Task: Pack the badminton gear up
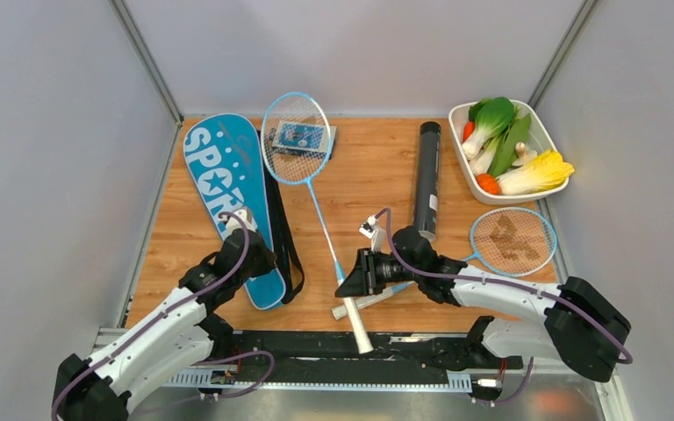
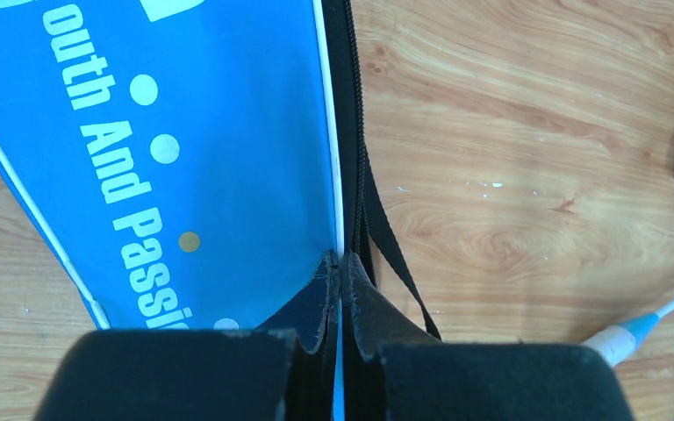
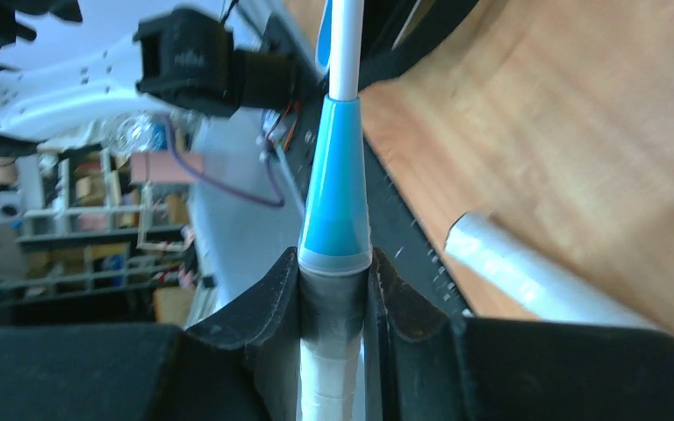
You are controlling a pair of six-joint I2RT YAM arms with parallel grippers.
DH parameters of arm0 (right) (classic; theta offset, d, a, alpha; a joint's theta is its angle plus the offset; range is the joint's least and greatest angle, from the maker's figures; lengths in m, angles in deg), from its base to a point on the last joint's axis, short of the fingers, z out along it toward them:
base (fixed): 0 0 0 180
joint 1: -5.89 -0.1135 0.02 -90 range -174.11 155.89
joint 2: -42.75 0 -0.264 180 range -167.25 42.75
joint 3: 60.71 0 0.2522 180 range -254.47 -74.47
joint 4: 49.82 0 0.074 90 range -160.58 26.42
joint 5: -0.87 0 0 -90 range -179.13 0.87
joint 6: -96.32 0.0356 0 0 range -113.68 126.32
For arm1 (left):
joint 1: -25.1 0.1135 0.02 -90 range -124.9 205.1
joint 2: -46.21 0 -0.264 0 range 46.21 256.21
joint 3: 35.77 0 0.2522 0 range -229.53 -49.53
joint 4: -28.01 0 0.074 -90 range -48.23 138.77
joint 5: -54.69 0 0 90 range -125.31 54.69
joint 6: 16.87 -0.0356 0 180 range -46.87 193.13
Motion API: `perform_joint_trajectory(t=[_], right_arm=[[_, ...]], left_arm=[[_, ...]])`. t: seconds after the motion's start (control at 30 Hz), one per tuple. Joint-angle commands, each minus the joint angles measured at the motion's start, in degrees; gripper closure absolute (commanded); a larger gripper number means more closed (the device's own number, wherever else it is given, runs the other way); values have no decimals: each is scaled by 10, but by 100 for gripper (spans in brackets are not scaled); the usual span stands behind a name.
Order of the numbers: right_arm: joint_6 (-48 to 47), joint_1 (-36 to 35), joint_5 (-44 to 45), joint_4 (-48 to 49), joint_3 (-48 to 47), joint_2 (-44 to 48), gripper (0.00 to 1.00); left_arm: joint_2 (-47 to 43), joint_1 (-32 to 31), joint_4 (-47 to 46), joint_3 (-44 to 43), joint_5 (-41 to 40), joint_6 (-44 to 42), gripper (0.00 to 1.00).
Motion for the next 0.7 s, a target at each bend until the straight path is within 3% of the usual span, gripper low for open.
perform_joint_trajectory(t=[0.0,0.2,0.33,0.67], right_arm=[[99,-11,-101,138,29,-12,100],[155,-11,-170,135,30,-44,100],[134,-10,-169,76,11,-41,100],[164,65,-153,59,40,48,100]], left_arm=[[-64,-1,-27,16,18,-2,100],[-119,0,-14,19,21,-20,100],[-162,-1,-3,22,15,-25,100],[-199,0,18,26,-8,-22,100]])
